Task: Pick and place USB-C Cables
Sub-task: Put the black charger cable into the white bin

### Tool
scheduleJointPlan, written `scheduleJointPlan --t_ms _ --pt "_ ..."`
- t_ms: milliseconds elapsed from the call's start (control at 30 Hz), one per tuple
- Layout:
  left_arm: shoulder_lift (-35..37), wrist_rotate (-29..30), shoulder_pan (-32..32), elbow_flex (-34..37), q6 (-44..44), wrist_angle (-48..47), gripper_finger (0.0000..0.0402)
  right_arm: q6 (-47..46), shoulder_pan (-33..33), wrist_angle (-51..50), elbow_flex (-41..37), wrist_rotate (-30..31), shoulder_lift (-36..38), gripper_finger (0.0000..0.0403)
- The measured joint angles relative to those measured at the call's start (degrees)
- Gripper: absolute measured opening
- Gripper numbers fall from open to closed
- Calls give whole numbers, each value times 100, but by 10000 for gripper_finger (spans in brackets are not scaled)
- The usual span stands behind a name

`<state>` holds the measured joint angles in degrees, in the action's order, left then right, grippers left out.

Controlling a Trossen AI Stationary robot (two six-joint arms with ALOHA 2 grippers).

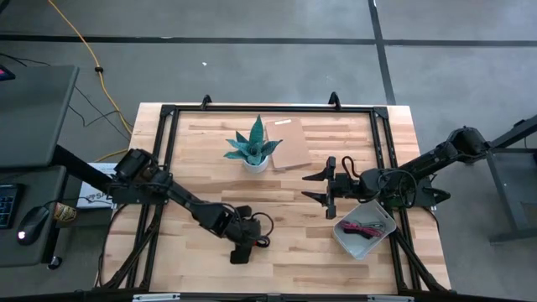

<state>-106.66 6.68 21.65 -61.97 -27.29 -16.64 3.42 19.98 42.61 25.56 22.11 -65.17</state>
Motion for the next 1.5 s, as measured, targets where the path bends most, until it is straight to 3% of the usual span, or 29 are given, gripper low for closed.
scheduleJointPlan --t_ms 433,700,1033,1167,1333,1400,1500 --pt "-42 582 162 154 -126 40 170 0 1 2 0 0 0 193" --pt "-489 572 166 122 410 169 170 0 1 -27 0 0 0 193" --pt "-488 571 137 -56 358 0 167 0 -1 -37 0 0 0 193" --pt "-482 535 140 -198 348 -273 129 0 -1 -39 0 -1 0 193" --pt "-226 550 125 -256 403 -723 24 0 -1 -66 0 0 0 193" --pt "-39 674 148 -256 420 -721 15 0 -1 -109 2 -1 0 193" --pt "331 1381 309 -195 549 -884 16 0 -1 -174 2 0 0 193"
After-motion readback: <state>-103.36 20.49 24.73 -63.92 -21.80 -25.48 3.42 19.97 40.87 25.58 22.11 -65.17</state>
